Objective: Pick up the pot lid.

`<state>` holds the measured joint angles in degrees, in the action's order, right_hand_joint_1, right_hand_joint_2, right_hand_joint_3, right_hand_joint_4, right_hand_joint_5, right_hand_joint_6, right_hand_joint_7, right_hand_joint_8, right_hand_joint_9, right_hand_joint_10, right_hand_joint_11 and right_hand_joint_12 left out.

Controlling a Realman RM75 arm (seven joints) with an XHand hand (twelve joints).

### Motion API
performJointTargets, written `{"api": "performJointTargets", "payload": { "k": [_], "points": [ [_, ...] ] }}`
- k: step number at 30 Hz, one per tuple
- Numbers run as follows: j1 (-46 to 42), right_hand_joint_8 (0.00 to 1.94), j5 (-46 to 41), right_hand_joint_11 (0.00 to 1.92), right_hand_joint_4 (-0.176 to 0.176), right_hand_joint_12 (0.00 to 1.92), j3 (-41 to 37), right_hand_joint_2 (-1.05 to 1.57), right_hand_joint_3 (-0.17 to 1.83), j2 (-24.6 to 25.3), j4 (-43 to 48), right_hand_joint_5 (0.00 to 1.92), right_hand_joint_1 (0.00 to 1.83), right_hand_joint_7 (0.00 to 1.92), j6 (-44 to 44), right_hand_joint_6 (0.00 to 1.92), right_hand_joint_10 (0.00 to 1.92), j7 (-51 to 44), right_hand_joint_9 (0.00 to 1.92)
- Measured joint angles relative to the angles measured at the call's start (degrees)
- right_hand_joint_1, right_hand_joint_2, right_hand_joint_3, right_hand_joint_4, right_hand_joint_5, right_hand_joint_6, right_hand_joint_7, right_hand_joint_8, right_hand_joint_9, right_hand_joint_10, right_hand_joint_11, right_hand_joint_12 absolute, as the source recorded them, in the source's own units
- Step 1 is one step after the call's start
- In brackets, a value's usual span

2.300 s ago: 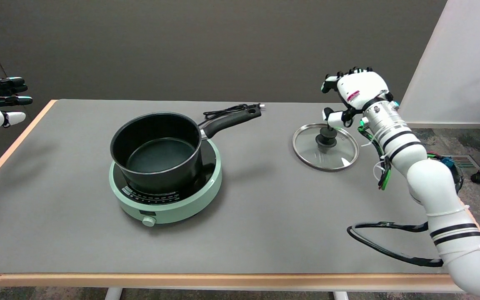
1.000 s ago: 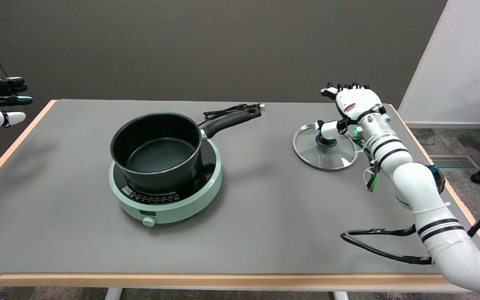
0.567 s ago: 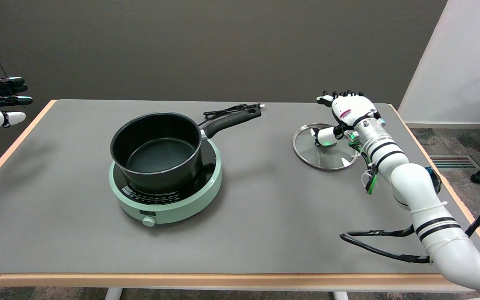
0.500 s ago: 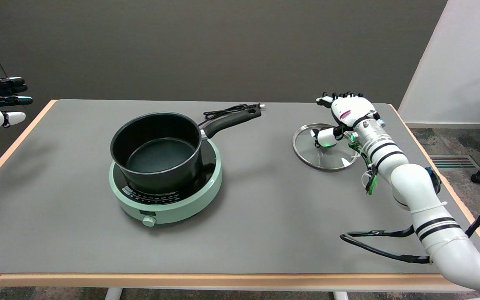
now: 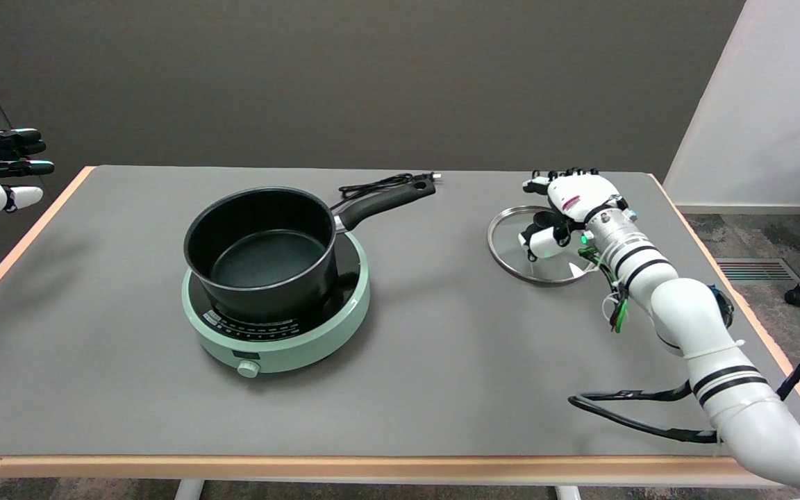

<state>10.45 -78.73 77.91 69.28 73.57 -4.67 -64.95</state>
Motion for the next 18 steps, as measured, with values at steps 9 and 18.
{"api": "performJointTargets", "payload": {
  "k": [9, 18],
  "points": [
    [-0.2, 0.26, 0.2, 0.39, 0.099, 0.63, -0.1, 0.62, 0.93, -0.1, -0.6, 0.49, 0.81, 0.56, -0.8, 0.26, 0.36, -0.1, 0.59],
    [0.0, 0.28, 0.9, 0.41, 0.112, 0.64, -0.1, 0.65, 0.91, -0.3, -1.2, 0.53, 0.82, 0.59, -1.2, 0.31, 0.38, -0.2, 0.62]
  ]
}}
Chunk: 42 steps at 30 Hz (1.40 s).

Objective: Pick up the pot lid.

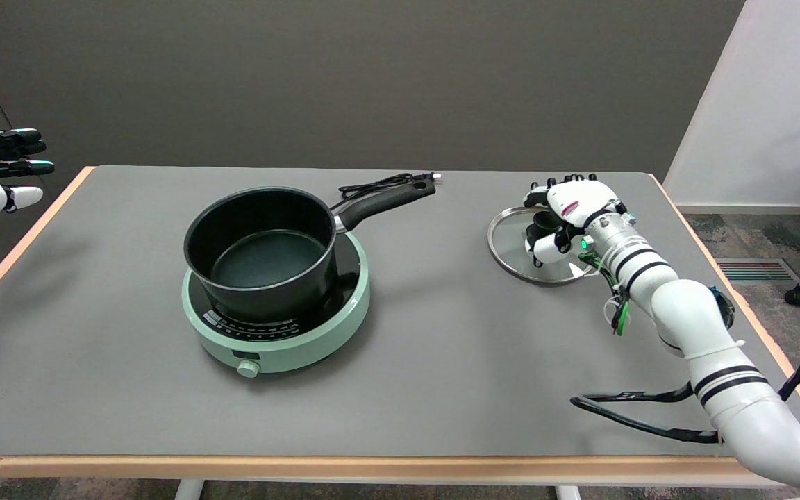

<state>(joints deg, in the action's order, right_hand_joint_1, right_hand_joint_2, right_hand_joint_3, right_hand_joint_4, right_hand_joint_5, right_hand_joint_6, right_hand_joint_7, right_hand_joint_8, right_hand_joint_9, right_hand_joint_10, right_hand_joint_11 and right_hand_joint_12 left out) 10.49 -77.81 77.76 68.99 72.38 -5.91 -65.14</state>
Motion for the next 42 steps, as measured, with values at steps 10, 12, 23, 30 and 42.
{"api": "performJointTargets", "payload": {
  "k": [10, 12, 23, 30, 42],
  "points": [
    [0.9, 0.28, 1.0, 0.42, 0.119, 0.65, 0.0, 0.67, 0.90, -0.2, -1.3, 0.55, 0.81, 0.61, -0.2, 0.35, 0.39, 0.0, 0.63],
    [1.2, 0.28, 1.2, 0.42, 0.118, 0.65, 0.0, 0.67, 0.90, -0.3, -1.6, 0.55, 0.81, 0.61, -0.3, 0.35, 0.40, -0.1, 0.64],
    [2.2, 0.28, 2.1, 0.43, 0.136, 0.66, 0.1, 0.67, 0.90, -0.7, -2.9, 0.57, 0.81, 0.63, -0.4, 0.39, 0.41, -0.1, 0.65],
    [2.5, 0.29, 2.3, 0.43, 0.142, 0.67, 0.1, 0.68, 0.89, -0.8, -3.6, 0.58, 0.81, 0.66, -0.4, 0.41, 0.42, -0.1, 0.67],
    [2.8, 0.37, 2.5, 0.45, 0.144, 0.67, 0.0, 0.73, 0.84, -1.0, -4.8, 0.63, 0.79, 0.75, -0.4, 0.57, 0.46, -0.1, 0.71]
  ]
}}
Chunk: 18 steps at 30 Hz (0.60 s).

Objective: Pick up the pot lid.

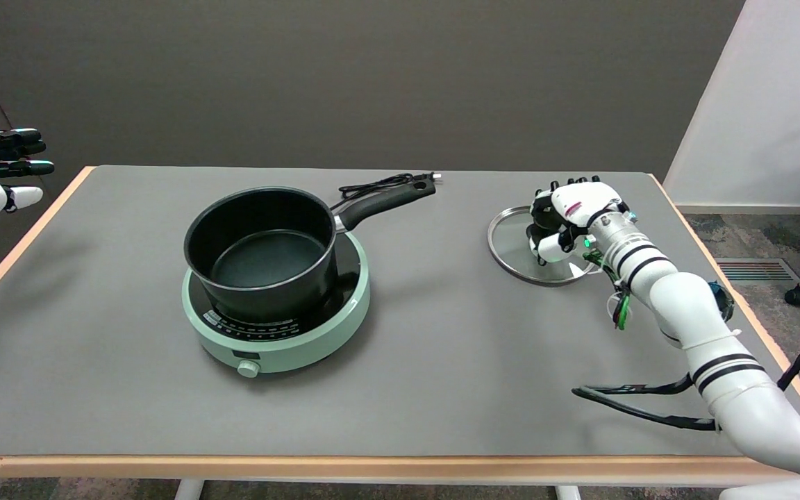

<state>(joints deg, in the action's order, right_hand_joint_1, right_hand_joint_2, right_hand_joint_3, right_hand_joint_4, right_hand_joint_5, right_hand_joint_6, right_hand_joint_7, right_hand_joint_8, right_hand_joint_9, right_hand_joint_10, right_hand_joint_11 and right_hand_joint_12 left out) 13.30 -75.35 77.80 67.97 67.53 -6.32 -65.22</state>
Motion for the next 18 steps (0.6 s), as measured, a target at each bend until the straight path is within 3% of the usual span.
{"api": "performJointTargets", "payload": {
  "k": [8, 10, 18],
  "points": [
    [0.2, 0.55, 0.0, 0.50, 0.144, 0.76, 0.0, 0.78, 0.83, -0.2, -0.5, 0.67, 0.85, 0.81, 0.0, 0.71, 0.62, 0.0, 0.77],
    [0.2, 0.64, 0.0, 0.54, 0.149, 0.84, 0.0, 0.77, 0.92, -0.2, -0.6, 0.66, 0.86, 0.80, 0.1, 0.76, 0.71, 0.0, 0.77],
    [0.2, 0.74, 0.1, 0.56, 0.166, 1.19, -0.1, 0.82, 0.86, -0.3, -0.8, 0.65, 1.06, 0.82, 0.2, 0.87, 0.85, 0.0, 0.80]
  ]
}}
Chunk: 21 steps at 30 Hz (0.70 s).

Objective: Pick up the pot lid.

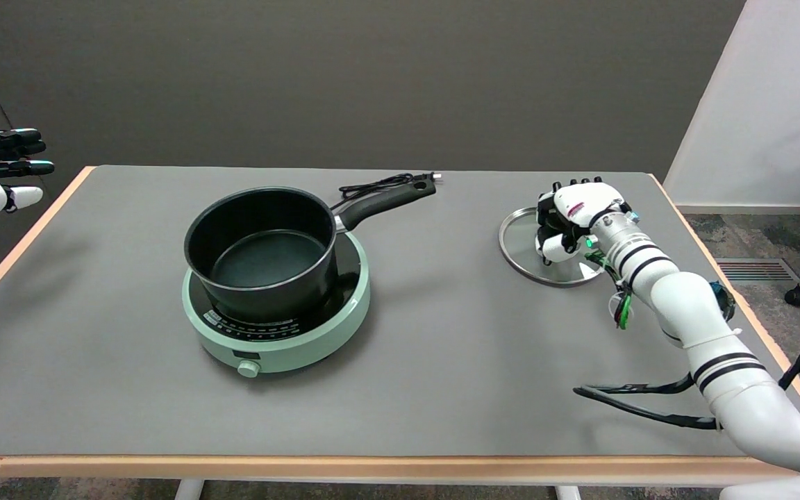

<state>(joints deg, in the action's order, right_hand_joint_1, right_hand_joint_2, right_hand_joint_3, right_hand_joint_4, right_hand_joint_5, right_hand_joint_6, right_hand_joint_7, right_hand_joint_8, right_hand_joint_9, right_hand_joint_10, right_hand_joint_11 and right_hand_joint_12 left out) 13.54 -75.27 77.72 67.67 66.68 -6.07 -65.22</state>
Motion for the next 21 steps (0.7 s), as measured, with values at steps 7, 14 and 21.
{"api": "performJointTargets", "payload": {
  "k": [7, 14, 21],
  "points": [
    [0.0, 0.70, 0.1, 0.41, 0.145, 1.33, 0.0, 0.76, 0.87, -0.1, 0.0, 0.64, 0.93, 0.79, 0.0, 0.70, 0.94, 0.0, 0.77],
    [0.0, 0.47, -0.1, 0.39, 0.149, 1.30, 0.1, 0.72, 0.87, -0.1, 1.0, 0.64, 0.86, 0.79, 0.0, 0.42, 0.84, 0.1, 0.76],
    [0.0, 0.38, -0.3, 0.44, 0.155, 1.22, 0.2, 0.71, 0.95, -0.2, 3.5, 0.61, 0.76, 0.76, 0.0, 0.40, 0.75, 0.2, 0.74]
  ]
}}
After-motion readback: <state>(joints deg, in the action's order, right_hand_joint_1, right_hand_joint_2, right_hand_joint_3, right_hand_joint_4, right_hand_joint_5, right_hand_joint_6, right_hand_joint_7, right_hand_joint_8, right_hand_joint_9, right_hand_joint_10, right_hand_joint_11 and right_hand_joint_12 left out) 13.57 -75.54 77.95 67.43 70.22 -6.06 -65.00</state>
